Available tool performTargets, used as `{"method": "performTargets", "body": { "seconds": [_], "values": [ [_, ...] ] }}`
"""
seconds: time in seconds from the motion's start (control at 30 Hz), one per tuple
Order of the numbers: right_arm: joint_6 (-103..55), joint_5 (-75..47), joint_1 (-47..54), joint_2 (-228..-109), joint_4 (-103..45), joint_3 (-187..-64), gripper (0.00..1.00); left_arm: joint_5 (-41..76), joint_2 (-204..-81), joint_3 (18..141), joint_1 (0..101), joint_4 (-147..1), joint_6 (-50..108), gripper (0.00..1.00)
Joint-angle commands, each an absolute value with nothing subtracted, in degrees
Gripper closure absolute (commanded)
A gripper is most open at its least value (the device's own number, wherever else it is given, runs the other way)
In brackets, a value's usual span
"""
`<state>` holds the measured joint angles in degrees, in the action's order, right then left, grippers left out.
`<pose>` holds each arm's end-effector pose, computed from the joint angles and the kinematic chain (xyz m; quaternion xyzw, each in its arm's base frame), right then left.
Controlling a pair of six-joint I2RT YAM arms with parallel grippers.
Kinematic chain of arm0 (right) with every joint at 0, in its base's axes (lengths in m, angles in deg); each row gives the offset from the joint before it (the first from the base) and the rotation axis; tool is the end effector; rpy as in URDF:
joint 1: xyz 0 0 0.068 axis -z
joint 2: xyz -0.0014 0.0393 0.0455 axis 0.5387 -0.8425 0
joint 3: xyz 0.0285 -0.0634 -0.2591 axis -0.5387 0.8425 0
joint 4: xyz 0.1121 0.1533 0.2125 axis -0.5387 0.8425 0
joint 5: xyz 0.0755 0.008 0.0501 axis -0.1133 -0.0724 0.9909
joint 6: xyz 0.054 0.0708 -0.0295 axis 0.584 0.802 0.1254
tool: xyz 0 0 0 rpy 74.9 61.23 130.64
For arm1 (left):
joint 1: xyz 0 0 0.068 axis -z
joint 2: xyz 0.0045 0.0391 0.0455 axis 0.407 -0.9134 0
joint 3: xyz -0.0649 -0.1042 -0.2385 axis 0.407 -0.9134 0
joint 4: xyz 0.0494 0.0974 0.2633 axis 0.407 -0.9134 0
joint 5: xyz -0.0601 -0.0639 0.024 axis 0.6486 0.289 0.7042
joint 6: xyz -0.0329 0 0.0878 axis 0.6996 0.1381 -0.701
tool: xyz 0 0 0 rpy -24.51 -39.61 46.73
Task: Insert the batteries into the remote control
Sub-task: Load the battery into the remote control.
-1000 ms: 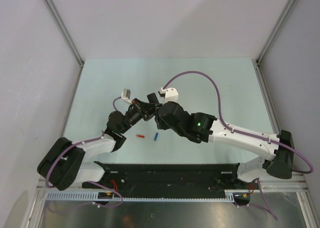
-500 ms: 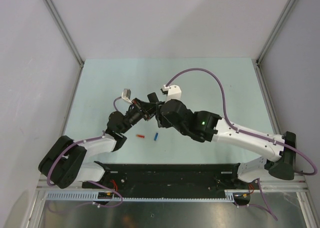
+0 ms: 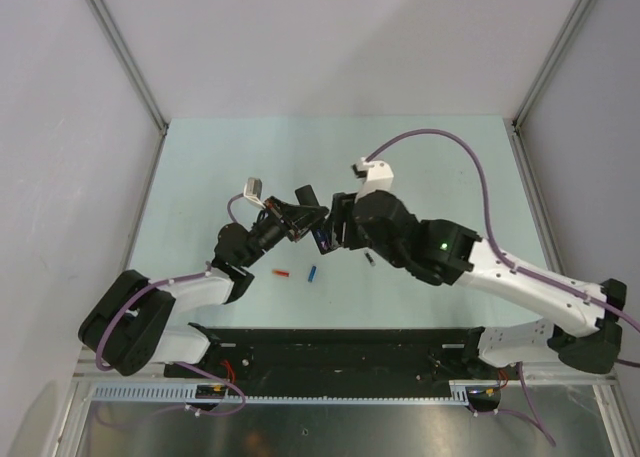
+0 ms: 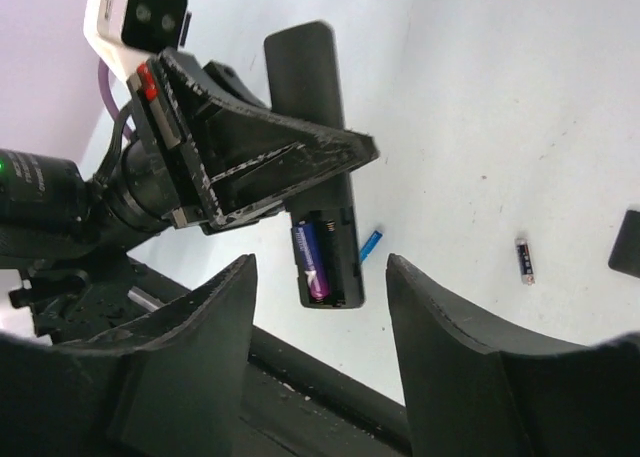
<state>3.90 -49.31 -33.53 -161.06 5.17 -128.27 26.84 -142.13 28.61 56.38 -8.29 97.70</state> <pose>0.1733 0.2928 0.3698 -0.1117 0.8423 0.2379 0.4705 0.2499 -0.1888 0.2161 -0.1392 0.6115 -0.6961 0.3496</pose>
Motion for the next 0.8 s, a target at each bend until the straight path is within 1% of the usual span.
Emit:
{"method": "performTargets", "body": {
  "seconds": [0.0, 0.03, 0.13, 0.23, 0.27, 0.37, 0.5, 0.6, 0.77],
  "values": [
    [8.55, -43.26, -29.55, -155.62, 3.90, -125.43, 0.37, 26.88, -142.14, 29.43, 56.62, -4.57, 98.40, 1.00],
    [10.03, -41.23, -28.50, -154.66, 2.42, -124.29, 0.29, 26.97, -141.97, 29.43, 56.54, -4.31, 98.40, 1.00],
    [13.11, -31.48, -23.14, -151.84, -1.45, -119.80, 0.21, 27.06, -141.70, 29.35, 56.54, -3.69, 98.57, 1.00],
    [17.76, -21.54, -17.34, -149.73, -6.02, -114.45, 0.16, 26.79, -141.70, 29.35, 56.54, -2.81, 98.57, 1.00],
    [19.09, -15.17, -15.06, -149.20, -7.60, -111.30, 0.14, 26.71, -141.70, 29.35, 56.45, -2.03, 98.57, 1.00],
    [24.61, -6.71, -11.72, -147.79, -14.80, -106.97, 0.10, 26.71, -142.57, 29.43, 56.45, -0.53, 98.75, 1.00],
    [32.54, 0.09, -9.51, -147.00, -27.97, -99.60, 0.04, 26.70, -144.16, 29.43, 56.45, 1.23, 99.01, 1.00],
    [35.96, 2.12, -9.33, -147.35, -33.35, -98.26, 0.03, 27.06, -144.95, 29.43, 56.54, 1.94, 99.19, 1.00],
    [37.38, 3.00, -9.24, -149.46, -35.30, -97.91, 0.03, 27.14, -145.39, 29.17, 56.71, 2.38, 99.28, 1.00]
  ]
}}
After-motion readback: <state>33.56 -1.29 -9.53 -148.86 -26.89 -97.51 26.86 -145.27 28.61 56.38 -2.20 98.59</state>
